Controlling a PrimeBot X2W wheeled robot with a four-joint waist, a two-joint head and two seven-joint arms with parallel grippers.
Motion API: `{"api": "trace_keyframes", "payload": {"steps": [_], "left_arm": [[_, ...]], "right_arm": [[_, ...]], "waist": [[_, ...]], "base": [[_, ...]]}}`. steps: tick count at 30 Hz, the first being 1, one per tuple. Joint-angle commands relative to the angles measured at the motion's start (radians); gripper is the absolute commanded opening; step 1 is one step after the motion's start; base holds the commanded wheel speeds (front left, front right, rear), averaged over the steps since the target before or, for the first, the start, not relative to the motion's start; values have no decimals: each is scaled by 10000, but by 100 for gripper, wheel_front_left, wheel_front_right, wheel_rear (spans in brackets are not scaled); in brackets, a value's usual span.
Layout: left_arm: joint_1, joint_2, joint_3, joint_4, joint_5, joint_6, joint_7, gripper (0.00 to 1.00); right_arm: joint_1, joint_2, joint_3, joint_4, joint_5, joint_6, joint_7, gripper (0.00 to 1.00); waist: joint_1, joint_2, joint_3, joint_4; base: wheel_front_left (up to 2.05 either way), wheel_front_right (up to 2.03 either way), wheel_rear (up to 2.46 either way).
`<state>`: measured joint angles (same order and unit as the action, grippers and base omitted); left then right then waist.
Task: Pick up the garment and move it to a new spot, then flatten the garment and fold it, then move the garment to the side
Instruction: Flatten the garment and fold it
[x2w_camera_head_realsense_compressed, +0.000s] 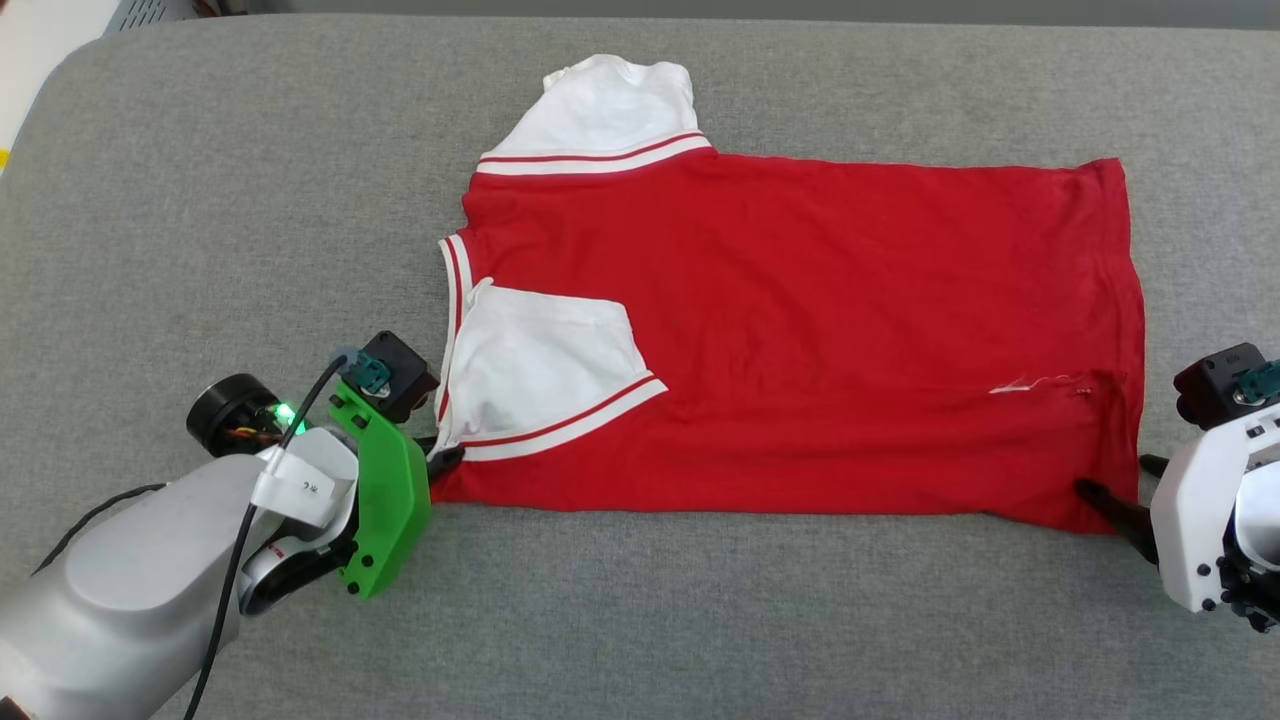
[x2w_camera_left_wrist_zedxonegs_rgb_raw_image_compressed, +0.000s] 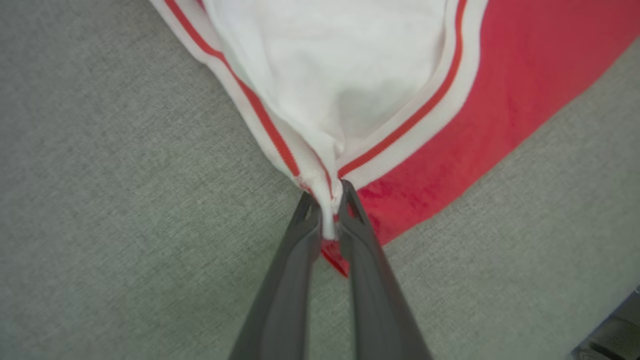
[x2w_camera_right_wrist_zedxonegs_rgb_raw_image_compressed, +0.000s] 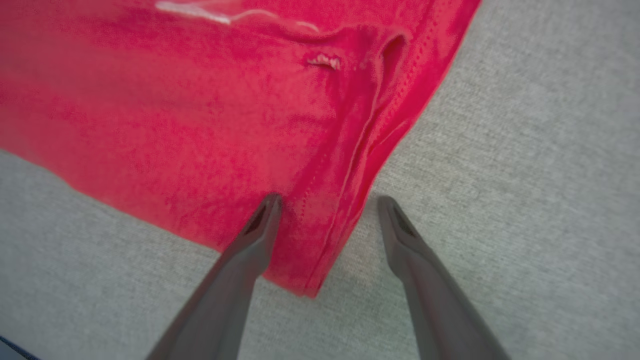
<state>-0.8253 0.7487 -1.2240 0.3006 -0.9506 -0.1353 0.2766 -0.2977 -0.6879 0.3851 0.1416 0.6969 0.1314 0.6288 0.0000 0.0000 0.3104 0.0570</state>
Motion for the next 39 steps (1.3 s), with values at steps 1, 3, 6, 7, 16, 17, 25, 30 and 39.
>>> {"api": "trace_keyframes", "payload": {"steps": [1, 3, 6, 7, 16, 17, 25, 30, 39], "left_arm": [[-208, -80, 0, 26, 176, 60, -93, 0], [-224, -116, -4, 52, 211, 60, -156, 0], [-183, -149, -12, 134, 229, 64, -261, 0], [-156, -153, -9, 163, 213, 70, -290, 0], [333, -8, 49, 476, -104, 118, -658, 0], [369, 17, 83, 461, -156, 130, -705, 0], [643, 498, 170, -206, -266, 322, -901, 0], [1051, 1002, 76, -1095, -264, 674, -758, 0], [1953, 1784, -94, -2835, -397, 1505, -450, 0]], "right_arm": [[-109, 151, 224, 353, -118, -7, -68, 100], [-10, 306, 537, 786, -185, -7, -155, 100], [151, 486, 1090, 1275, -170, -7, -278, 100], [169, 534, 1201, 1371, -107, -7, -341, 100], [-119, 398, 1247, 1631, 378, -7, -1687, 0], [-129, 343, 1189, 1575, 385, -7, -1806, 0], [559, -47, 323, 466, 485, -7, -2259, 0], [1467, -143, -388, -478, 372, -7, -2074, 0], [2977, 7, -1666, -1790, 16, -7, -1322, 0]], "waist": [[0, 0, 107, 53], [0, 0, 161, 73], [0, 0, 197, 63], [0, 0, 194, 47], [0, 0, -253, -189], [0, 0, -336, -203], [0, 0, -1023, -222], [0, 0, -1298, -234], [0, 0, -1409, -239]], "base": [[0, 0, 0], [0, 0, 0], [0, 0, 0], [0, 0, 0], [0, 0, 0], [0, 0, 0], [0, 0, 0], [0, 0, 0], [0, 0, 0]]}}
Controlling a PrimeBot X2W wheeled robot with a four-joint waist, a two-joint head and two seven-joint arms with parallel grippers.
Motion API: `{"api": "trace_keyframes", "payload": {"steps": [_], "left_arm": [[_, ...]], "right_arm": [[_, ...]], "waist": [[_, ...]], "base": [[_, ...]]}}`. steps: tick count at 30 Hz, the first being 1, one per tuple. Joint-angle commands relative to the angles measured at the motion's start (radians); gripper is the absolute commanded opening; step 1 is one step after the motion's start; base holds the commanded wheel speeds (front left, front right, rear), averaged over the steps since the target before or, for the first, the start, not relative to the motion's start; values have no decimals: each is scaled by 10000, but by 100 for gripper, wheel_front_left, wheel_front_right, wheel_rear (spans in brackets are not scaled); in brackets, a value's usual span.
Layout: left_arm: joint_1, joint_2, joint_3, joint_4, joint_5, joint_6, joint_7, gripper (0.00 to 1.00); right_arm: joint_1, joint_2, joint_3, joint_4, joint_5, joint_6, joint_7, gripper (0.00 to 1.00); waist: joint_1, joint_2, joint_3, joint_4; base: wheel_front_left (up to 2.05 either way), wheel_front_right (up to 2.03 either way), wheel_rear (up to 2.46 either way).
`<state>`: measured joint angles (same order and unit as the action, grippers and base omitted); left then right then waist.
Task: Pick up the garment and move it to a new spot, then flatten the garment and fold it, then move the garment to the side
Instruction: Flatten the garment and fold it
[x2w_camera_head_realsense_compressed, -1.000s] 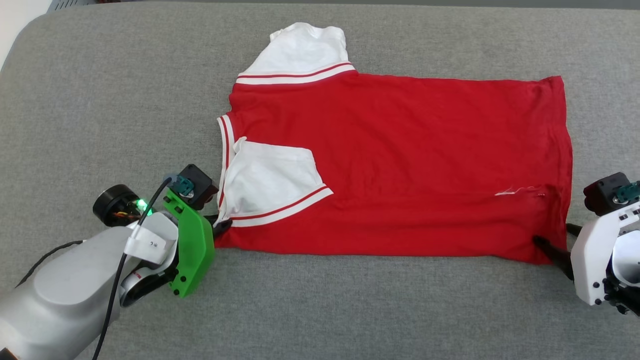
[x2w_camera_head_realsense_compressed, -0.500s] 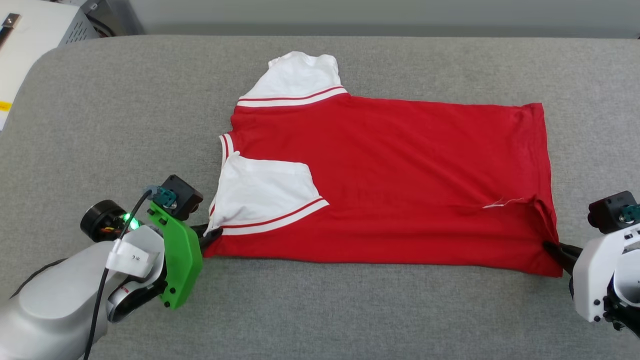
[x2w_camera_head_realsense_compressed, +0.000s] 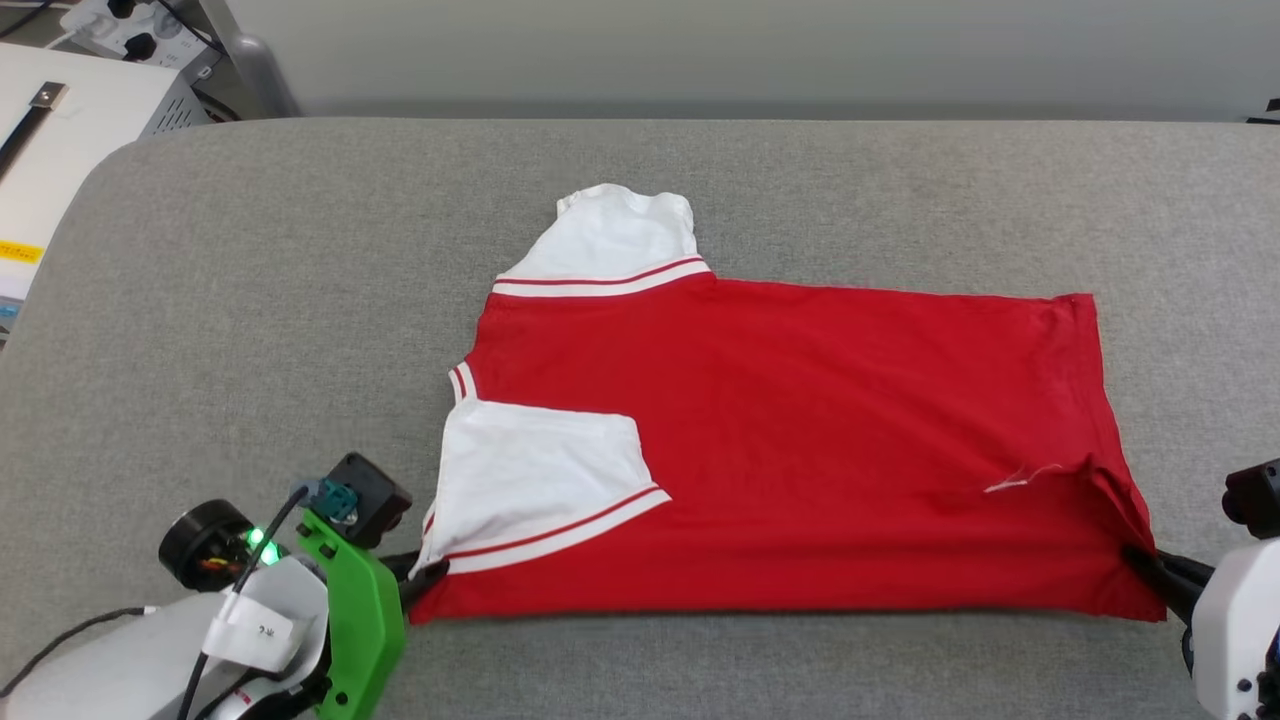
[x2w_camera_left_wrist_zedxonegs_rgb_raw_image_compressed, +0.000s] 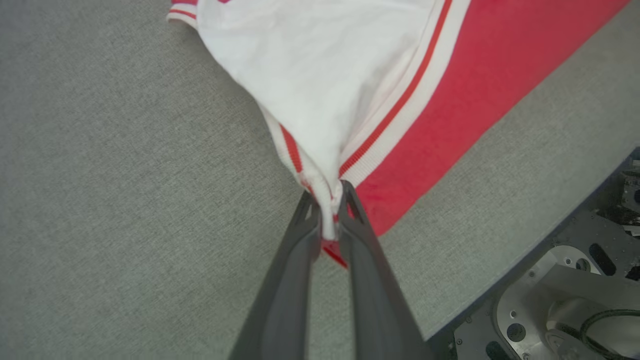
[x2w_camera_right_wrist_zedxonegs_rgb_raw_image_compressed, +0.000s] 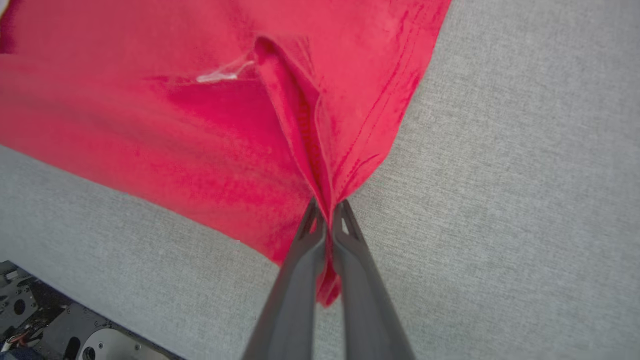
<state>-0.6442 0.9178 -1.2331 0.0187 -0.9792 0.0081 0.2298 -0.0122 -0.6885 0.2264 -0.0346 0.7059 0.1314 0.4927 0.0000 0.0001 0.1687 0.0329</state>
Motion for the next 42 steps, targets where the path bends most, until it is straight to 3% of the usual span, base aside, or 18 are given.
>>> {"api": "trace_keyframes", "payload": {"steps": [1, 9, 18, 19, 20, 21, 31, 37, 42], "left_arm": [[236, 123, -21, -138, -149, 126, 41, 0], [787, -38, -72, -238, -466, 460, -76, 0], [1082, -691, -134, 1121, -722, 203, -262, 0], [1082, -744, -129, 1270, -686, 214, -339, 25], [1075, -777, -110, 1364, -642, 235, -435, 97], [1067, -802, -55, 1439, -606, 264, -598, 100], [617, -162, 800, 843, -190, 890, -1934, 100], [-337, -120, 1602, 676, 386, 1535, -2825, 100], [-1603, -556, 2068, 897, 720, 1415, -3005, 100]], "right_arm": [[236, 35, -204, -88, -104, -7, 112, 0], [702, 436, -890, 17, -139, -7, 555, 0], [377, 922, -439, 1594, -375, -7, 180, 0], [320, 947, -408, 1731, -463, -7, -3, 27], [283, 971, -402, 1801, -546, -7, -206, 91], [251, 1060, -443, 1869, -569, -7, -456, 100], [-75, 1654, -1749, 737, -1939, -7, -2662, 100], [-505, 2889, -2789, -511, -3406, -7, -4148, 100], [-857, 4003, -3293, -1326, -4607, -7, -5295, 100]], "waist": [[0, -1, 21, 6], [0, -1, 252, 32], [0, -1, 552, 16], [0, -1, 533, 29], [0, -1, 505, 46], [0, -1, 459, 67], [0, -1, -74, 82], [0, -1, 25, -96], [0, -1, 469, -369]], "base": [[0, 0, 0], [0, 0, 0], [0, 0, 0], [0, 0, 0], [0, 0, 0], [0, 0, 0], [0, 0, 0], [0, 0, 0], [0, 0, 0]]}}
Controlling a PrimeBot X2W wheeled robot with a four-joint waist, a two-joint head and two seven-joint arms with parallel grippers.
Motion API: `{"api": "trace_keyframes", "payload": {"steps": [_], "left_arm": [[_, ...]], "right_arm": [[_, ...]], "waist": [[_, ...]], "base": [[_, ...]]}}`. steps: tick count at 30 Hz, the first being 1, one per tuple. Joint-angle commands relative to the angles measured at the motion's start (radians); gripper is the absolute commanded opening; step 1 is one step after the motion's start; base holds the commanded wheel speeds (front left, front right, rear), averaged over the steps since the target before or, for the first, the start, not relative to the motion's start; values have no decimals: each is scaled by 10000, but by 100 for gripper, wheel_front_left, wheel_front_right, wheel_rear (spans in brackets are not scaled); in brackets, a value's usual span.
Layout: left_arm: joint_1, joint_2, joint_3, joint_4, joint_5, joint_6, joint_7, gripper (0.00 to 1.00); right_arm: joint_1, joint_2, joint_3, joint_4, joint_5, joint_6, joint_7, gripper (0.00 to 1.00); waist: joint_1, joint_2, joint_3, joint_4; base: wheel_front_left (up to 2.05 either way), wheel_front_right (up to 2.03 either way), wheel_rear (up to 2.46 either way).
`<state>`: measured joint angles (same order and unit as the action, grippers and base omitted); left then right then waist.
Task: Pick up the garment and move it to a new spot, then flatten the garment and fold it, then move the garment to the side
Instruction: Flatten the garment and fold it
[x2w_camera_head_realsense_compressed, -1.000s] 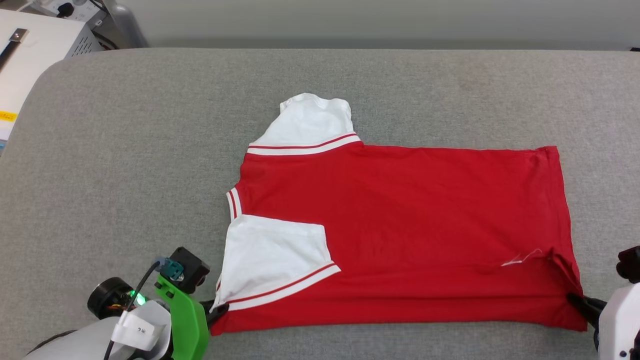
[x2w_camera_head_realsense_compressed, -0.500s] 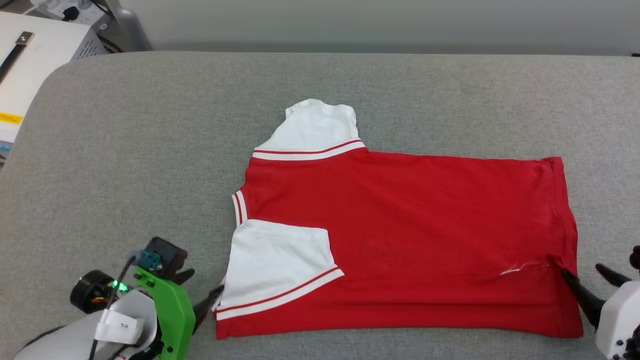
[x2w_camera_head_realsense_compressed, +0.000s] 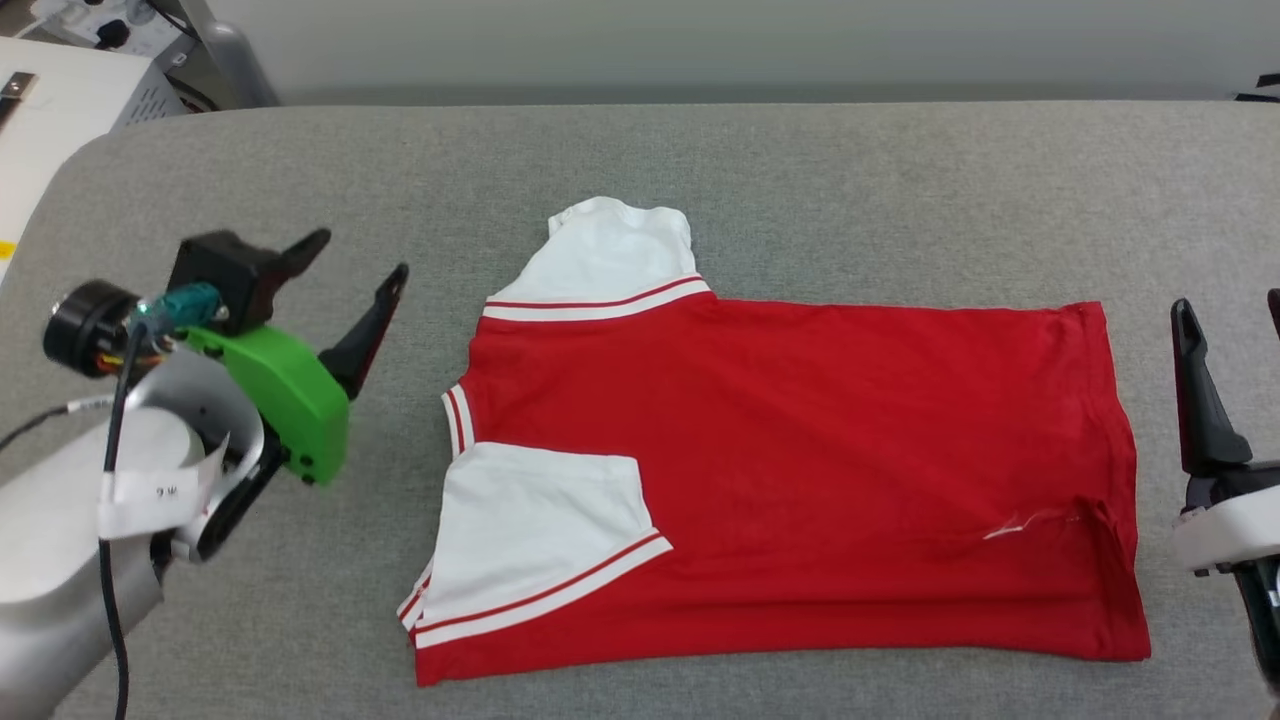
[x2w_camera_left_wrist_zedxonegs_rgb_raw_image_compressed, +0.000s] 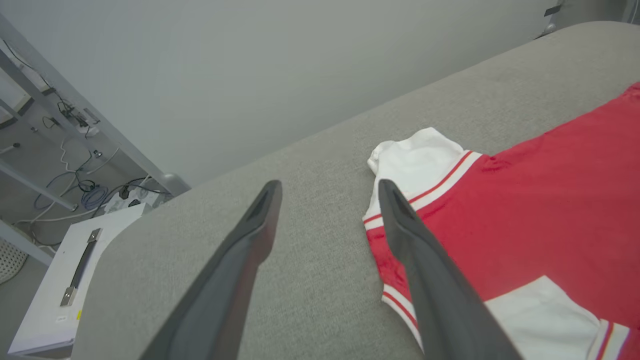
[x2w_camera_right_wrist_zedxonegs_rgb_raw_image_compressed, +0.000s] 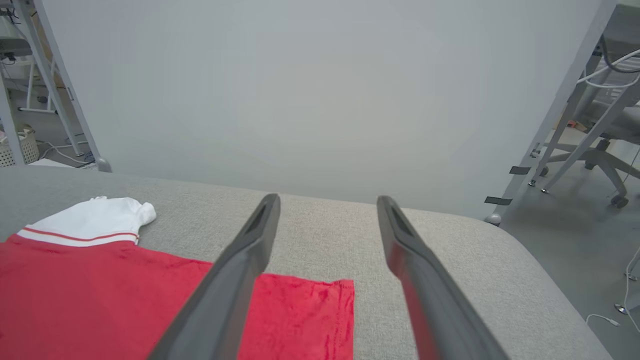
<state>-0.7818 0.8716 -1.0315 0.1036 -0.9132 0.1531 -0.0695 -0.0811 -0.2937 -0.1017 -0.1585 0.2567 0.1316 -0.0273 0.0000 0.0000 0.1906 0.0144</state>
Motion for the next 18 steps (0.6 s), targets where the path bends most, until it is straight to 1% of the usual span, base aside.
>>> {"api": "trace_keyframes", "payload": {"steps": [1, 5, 7, 10, 12, 15, 18], "left_arm": [[-482, -181, 108, 144, 98, -105, 40, 100], [-1648, -589, 351, 803, 0, -592, 508, 100], [-2148, -811, 418, 1254, -382, -1020, 1091, 100], [-2886, -1147, 494, 1999, -1340, -1681, 2566, 100], [-3433, -1293, 418, 2416, -1656, -1982, 3540, 100], [-4193, -1486, 43, 2905, -1825, -2345, 5074, 100], [-4892, -1752, -250, 3319, -2040, -2565, 6391, 100]], "right_arm": [[-230, 184, 2, -213, -297, -9, -236, 100], [-487, 698, 269, -606, -618, -9, -646, 100], [-600, 865, 506, -723, -646, -9, -734, 100], [-812, 965, 839, -769, -670, -9, -772, 100], [-983, 985, 981, -743, -668, -9, -837, 100], [-1236, 980, 1113, -642, -656, -9, -919, 100], [-1522, 938, 1257, -524, -638, -9, -990, 100]], "waist": [[0, 0, 351, -242], [0, 0, 929, -564], [0, 0, 1247, -735], [0, 0, 1740, -998], [0, 0, 2042, -1149], [0, 0, 2424, -1312], [0, 0, 2828, -1462]], "base": [[0, 0, 0], [0, 0, 0], [0, 0, 0], [0, 0, 0], [0, 0, 0], [0, 0, 0], [0, 0, 0]]}}
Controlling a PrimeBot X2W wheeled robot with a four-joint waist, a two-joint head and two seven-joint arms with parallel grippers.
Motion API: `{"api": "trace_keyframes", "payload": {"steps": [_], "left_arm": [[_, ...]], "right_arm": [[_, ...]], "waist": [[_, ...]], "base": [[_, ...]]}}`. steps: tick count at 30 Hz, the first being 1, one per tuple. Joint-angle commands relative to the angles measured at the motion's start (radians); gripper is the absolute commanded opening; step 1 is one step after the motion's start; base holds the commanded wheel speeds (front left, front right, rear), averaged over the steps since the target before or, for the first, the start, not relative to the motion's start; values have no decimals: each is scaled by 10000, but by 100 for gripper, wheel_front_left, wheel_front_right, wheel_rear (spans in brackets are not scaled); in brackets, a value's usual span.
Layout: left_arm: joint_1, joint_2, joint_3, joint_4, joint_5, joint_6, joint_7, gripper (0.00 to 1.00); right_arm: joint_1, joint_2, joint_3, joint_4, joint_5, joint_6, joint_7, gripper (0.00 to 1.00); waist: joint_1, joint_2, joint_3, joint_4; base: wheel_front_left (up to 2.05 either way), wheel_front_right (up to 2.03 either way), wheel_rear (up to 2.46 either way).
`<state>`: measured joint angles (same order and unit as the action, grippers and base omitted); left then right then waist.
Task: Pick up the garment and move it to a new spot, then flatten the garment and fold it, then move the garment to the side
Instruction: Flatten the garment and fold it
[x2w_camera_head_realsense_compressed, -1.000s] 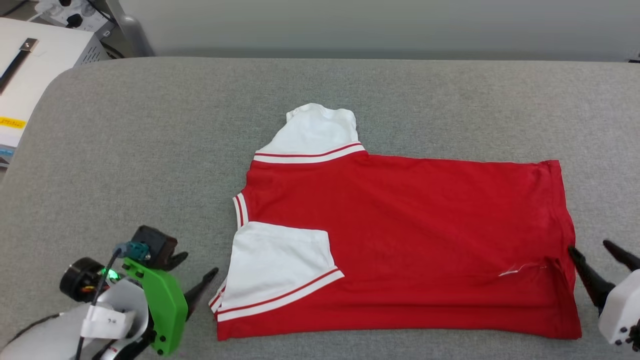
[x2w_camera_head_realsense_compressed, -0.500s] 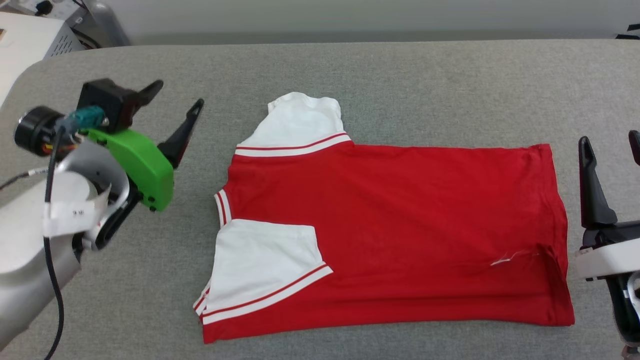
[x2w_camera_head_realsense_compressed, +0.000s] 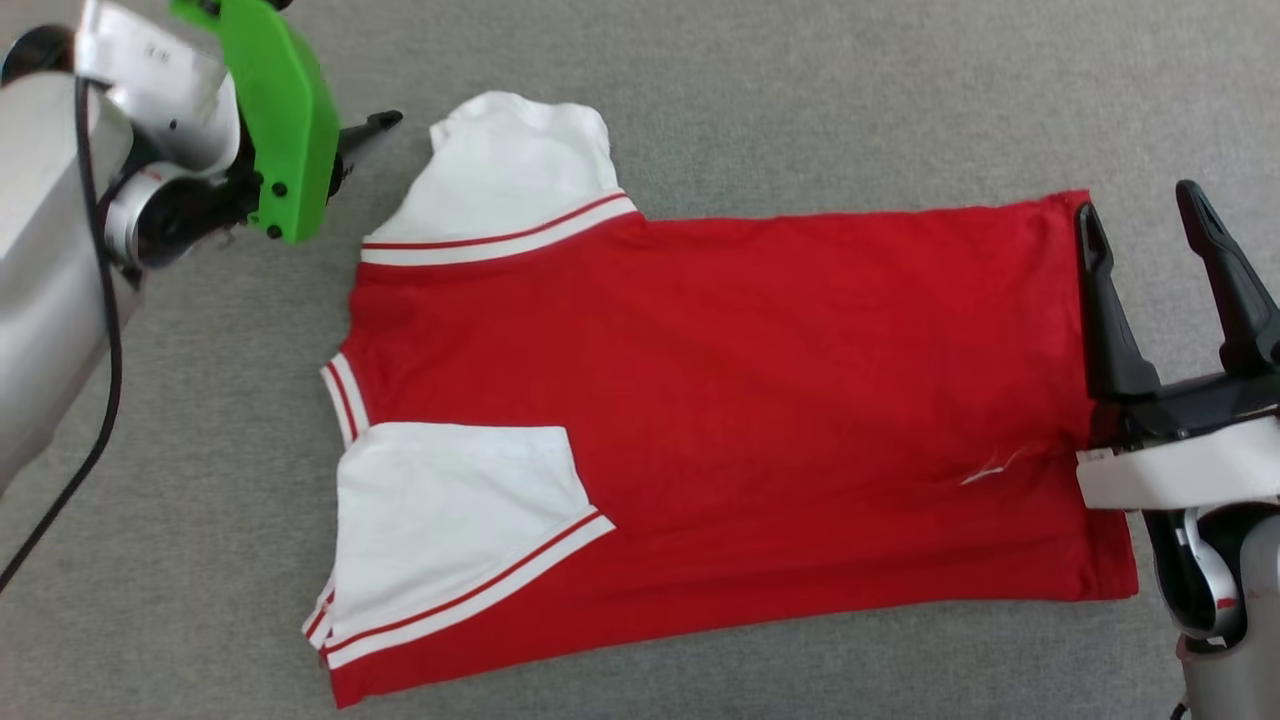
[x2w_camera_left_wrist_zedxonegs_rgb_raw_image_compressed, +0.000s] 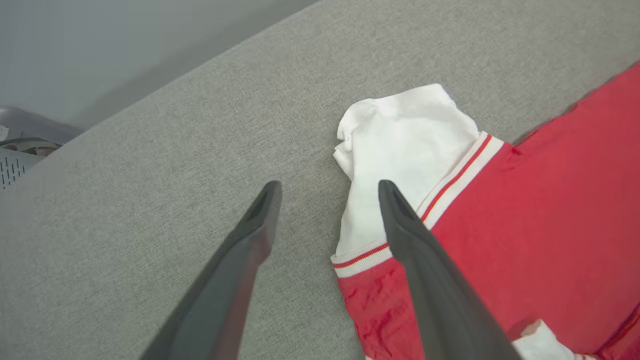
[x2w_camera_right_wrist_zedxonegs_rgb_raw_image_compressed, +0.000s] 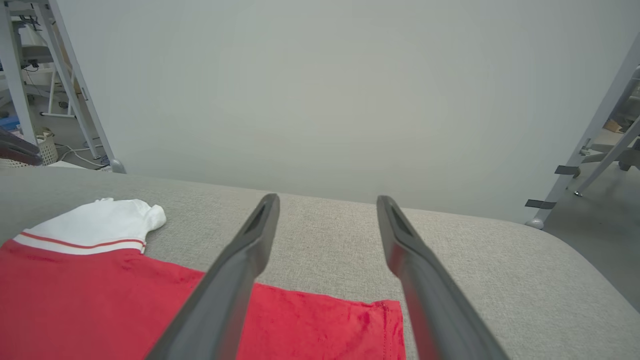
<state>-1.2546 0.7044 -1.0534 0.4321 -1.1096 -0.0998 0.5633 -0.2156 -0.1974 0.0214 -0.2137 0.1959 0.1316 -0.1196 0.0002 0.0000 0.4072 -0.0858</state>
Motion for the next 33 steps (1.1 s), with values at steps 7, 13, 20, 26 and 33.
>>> {"api": "trace_keyframes", "payload": {"steps": [7, 13, 20, 26, 33], "left_arm": [[-1194, -609, -522, 871, -75, -214, 1511, 100], [-1397, -897, -1191, 1588, 339, -277, 1936, 100], [-995, -824, -1937, 1557, 646, -304, 1988, 0], [-986, -583, -2132, 1072, 832, -306, 1199, 0], [-1252, -610, -2207, 407, 1174, -307, -147, 0]], "right_arm": [[-872, -106, 378, 315, -28, -9, -259, 100], [-1436, -80, 731, 761, 64, -9, -476, 100], [-1635, -143, 743, 1218, 106, -9, -659, 100], [-1928, -719, 431, 1318, 183, -9, -307, 100], [-2784, -2967, 1163, 1383, 1474, -9, 2696, 100]], "waist": [[-2, 0, 1425, -741], [-2, 0, 1822, -909], [-2, 0, 1774, -966], [-2, 0, 1373, -758], [-2, 0, 818, -303]], "base": [[0, 0, 0], [0, 0, 0], [0, 0, 0], [0, 0, 0], [0, 0, 0]]}}
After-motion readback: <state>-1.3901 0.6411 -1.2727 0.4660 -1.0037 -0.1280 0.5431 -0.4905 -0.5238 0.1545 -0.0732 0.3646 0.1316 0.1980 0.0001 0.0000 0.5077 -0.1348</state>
